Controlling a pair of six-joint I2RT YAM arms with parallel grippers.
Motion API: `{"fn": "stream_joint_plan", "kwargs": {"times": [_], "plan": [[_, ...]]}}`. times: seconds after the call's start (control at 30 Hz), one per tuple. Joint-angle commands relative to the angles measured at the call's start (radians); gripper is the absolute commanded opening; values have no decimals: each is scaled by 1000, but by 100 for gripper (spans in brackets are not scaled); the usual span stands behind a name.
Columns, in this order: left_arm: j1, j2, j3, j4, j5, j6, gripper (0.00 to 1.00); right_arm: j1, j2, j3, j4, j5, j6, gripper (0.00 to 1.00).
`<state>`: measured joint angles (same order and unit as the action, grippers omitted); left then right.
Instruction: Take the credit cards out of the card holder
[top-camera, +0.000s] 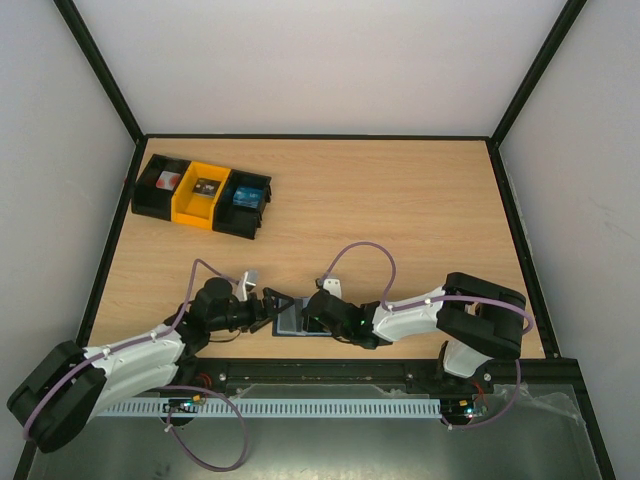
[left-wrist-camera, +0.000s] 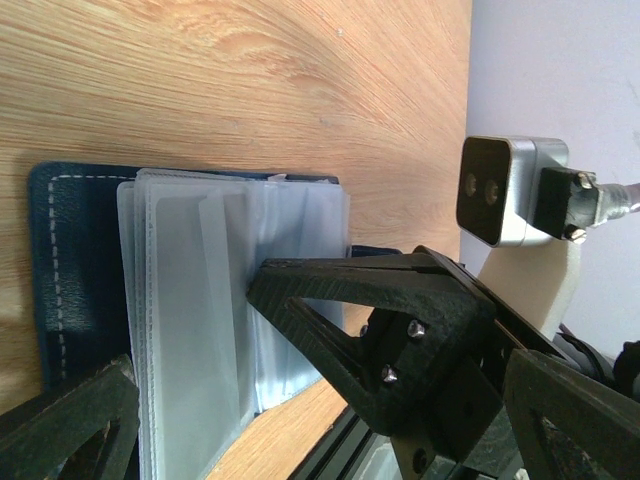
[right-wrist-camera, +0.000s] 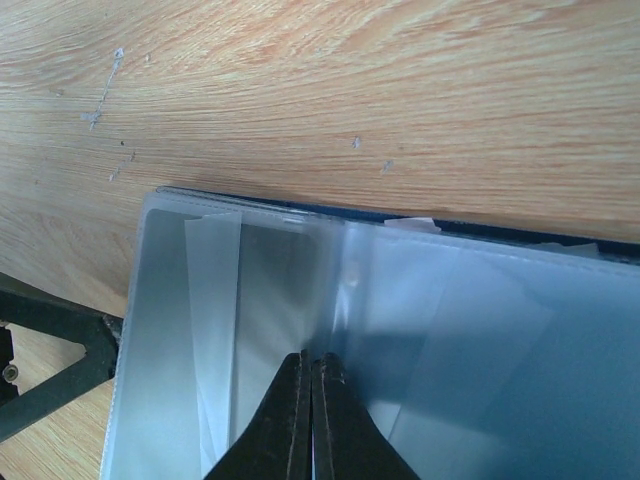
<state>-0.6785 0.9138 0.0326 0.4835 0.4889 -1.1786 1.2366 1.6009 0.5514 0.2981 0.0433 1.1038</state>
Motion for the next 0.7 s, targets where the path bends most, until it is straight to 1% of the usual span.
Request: {"fn": "stream_joint_plan", "kwargs": {"times": [0.0, 0.17, 0.33, 0.43, 0.67], "plan": [[-12, -32, 11, 2, -11, 9, 100, 3, 35, -29, -58, 10, 9, 2], [-18, -71, 34, -125, -73, 45, 100, 3, 41, -26, -57, 9, 13, 2], [-20, -153, 27, -152, -82, 27, 100, 3, 35, -16, -71, 16, 9, 2], [-20, -172, 26, -141, -75, 21, 100, 3, 41, -12, -70, 13, 8, 2], [-21, -131, 1, -82, -52, 14, 100, 3, 55, -9, -59, 4, 10, 2]]}}
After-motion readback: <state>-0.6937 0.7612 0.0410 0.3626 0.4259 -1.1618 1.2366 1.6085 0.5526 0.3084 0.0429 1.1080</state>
